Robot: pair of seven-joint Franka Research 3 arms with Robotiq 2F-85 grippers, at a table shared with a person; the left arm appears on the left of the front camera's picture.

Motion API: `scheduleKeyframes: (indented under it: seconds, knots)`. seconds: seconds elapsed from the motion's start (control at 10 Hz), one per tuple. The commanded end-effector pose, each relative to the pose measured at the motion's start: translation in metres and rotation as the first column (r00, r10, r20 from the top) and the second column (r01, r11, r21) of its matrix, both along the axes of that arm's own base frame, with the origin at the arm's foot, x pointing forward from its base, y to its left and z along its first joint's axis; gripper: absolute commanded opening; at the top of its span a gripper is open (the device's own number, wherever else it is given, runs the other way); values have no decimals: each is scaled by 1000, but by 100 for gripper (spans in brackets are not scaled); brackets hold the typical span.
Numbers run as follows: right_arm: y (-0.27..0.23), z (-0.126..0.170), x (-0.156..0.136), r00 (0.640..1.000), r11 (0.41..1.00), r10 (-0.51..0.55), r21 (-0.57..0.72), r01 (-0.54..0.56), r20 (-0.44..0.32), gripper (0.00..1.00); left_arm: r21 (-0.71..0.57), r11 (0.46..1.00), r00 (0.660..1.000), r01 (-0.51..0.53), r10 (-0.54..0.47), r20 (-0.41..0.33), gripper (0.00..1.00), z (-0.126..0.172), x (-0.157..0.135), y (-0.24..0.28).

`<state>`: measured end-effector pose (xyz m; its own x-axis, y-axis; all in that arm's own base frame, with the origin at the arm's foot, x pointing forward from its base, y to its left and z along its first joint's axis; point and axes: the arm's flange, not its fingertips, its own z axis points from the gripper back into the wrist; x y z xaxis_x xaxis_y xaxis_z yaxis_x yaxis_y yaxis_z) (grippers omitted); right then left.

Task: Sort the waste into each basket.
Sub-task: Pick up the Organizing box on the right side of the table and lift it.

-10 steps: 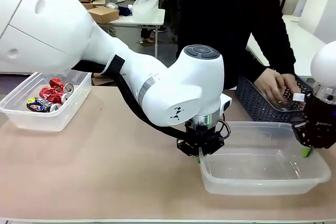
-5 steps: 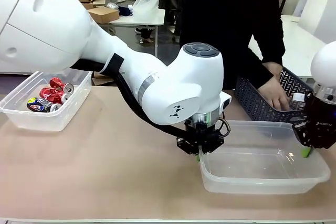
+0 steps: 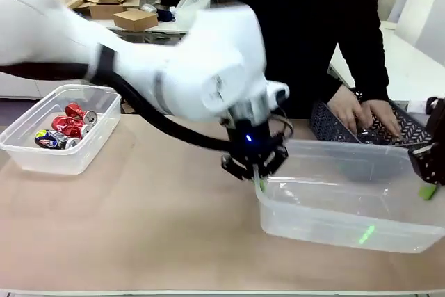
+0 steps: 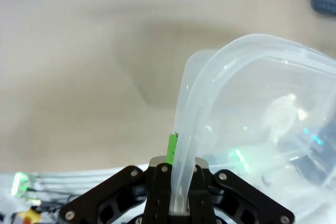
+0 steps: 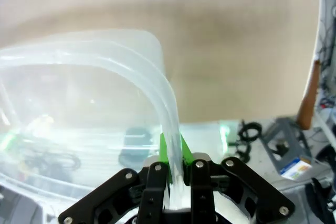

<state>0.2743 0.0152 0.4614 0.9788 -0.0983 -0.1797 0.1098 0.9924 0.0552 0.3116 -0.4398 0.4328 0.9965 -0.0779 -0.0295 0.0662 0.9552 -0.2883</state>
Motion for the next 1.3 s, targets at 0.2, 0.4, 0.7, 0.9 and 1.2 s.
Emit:
scheduleKeyframes:
  seconds: [0.2,0.4,0.7,0.9,1.2]
  knots:
    - [83,46,-3,1000,999,-21,35,21,9,0,-60,998,994,-12,19,107,0,69,19,110]
    - [117,74,42,998,995,-53,90,51,25,0,-86,992,979,-89,103,175,0,69,9,149]
    - [145,86,93,1000,998,16,63,-14,-23,0,-163,964,952,-211,241,189,0,69,-2,205]
    - [149,72,112,1000,996,3,87,-1,-23,0,-216,945,945,-245,283,166,0,69,13,223]
    - [163,75,111,999,992,50,119,-49,-2,0,-135,972,964,-194,214,156,0,67,0,202]
